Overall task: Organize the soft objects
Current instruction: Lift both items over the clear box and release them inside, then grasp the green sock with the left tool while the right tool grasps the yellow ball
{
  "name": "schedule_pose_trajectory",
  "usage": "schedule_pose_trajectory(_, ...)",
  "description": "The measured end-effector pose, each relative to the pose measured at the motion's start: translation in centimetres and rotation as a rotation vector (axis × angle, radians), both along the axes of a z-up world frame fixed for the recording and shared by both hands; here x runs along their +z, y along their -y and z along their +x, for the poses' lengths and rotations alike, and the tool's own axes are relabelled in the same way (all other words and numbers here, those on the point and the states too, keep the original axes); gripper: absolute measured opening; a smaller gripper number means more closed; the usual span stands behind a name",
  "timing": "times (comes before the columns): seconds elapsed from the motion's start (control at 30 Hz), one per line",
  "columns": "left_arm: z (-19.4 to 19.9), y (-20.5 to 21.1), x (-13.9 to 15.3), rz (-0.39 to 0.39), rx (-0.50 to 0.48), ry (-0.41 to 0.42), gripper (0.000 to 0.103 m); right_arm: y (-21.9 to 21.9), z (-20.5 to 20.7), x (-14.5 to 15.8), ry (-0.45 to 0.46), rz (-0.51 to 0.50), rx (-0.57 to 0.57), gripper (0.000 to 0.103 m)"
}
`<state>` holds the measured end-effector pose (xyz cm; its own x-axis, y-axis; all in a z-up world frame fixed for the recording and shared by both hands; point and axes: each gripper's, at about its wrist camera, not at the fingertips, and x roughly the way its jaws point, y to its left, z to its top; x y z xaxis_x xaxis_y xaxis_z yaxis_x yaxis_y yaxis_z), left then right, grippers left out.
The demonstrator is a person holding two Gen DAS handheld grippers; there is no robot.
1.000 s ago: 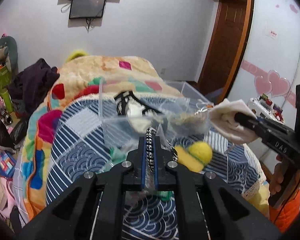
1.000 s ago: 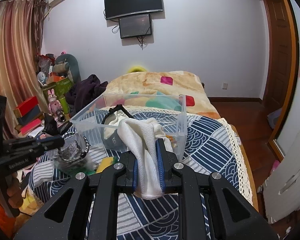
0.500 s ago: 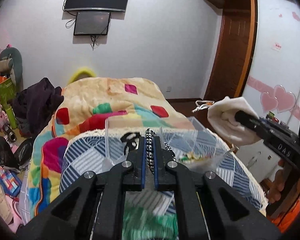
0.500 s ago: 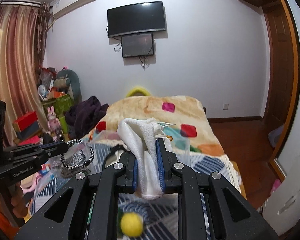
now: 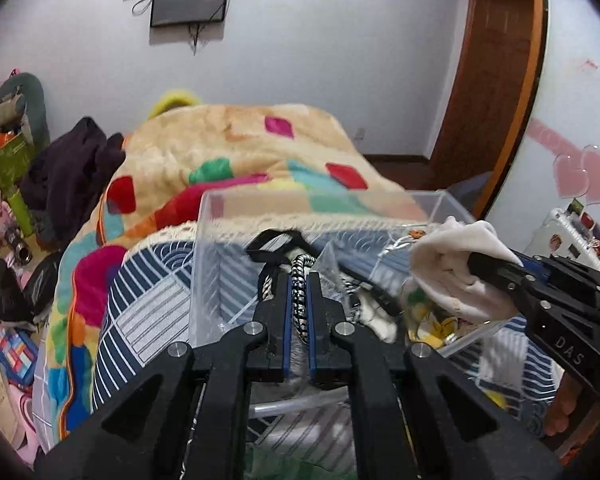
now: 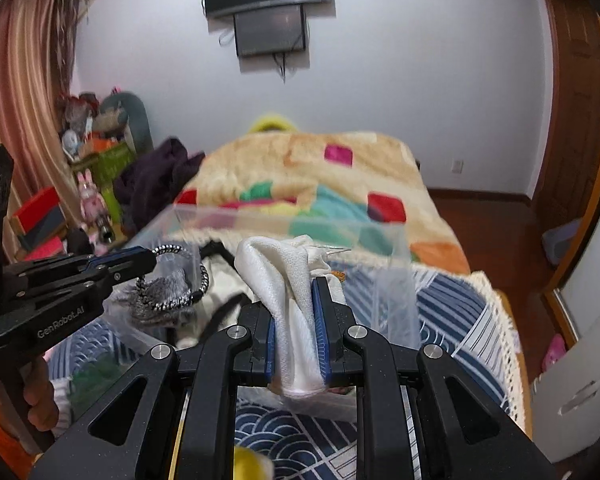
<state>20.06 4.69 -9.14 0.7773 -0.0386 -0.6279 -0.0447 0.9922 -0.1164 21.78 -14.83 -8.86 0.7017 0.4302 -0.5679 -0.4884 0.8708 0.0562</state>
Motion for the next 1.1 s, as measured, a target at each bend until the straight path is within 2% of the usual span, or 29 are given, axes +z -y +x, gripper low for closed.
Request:
schedule_pose_trajectory(0.2, -0.4, -0.2, 0.0, 0.029, 0.009, 0.004, 0.005, 0.1, 0.5, -0.8, -0.046, -0.025, -0.001, 0.016)
schedule_pose_trajectory(0.3, -1.2, -0.1, 0.5, 0.029, -0.004, 0.027, 0.005, 0.3, 0.4, -0.7, -0.040, -0.043, -0.010, 0.018)
schedule_pose_trajectory(0.37, -2.0, 0.1, 1.1, 0.020, -0.017, 0.048, 0.005, 0.5, 0.4, -0.7, -0.040, -0.052, -0.012, 0.024)
schedule_pose_trajectory(0.53, -3.5, 0.1, 2.8, -0.012, -0.042, 0.095, 0.005, 1.1, -0.6, -0.2, -0.010, -0.053, -0.036, 0.053)
schedule_pose_trajectory(0.67, -4.9, 0.2, 3.6, -0.014, -0.050, 0.114, 0.005, 1.6, -1.8, 0.6, 0.036, -0.064, -0.048, 0.057)
schedule_pose_trajectory(0.8, -6.4, 0.3, 3.2, -0.014, -0.055, 0.099, 0.006, 2.5, -3.5, 1.2, 0.064, -0.039, -0.043, 0.063)
schedule_pose_trajectory(0.87, -7.1, 0.4, 2.6, -0.017, -0.061, 0.075, 0.010, 2.7, -4.0, 1.2, 0.066, -0.031, -0.040, 0.064)
schedule_pose_trajectory(0.97, -8.2, 0.6, 1.3, -0.016, -0.065, 0.039, 0.023, 2.9, -4.8, 0.9, 0.053, -0.016, -0.026, 0.065)
schedule_pose_trajectory(1.03, -8.8, 0.6, 0.4, -0.019, -0.064, 0.019, 0.047, 2.9, -5.4, 0.5, 0.043, -0.016, -0.014, 0.065)
schedule_pose_trajectory(1.1, -9.5, 0.6, -0.6, -0.028, -0.061, 0.001, 0.056, 2.8, -5.8, -0.1, 0.029, -0.020, -0.004, 0.065)
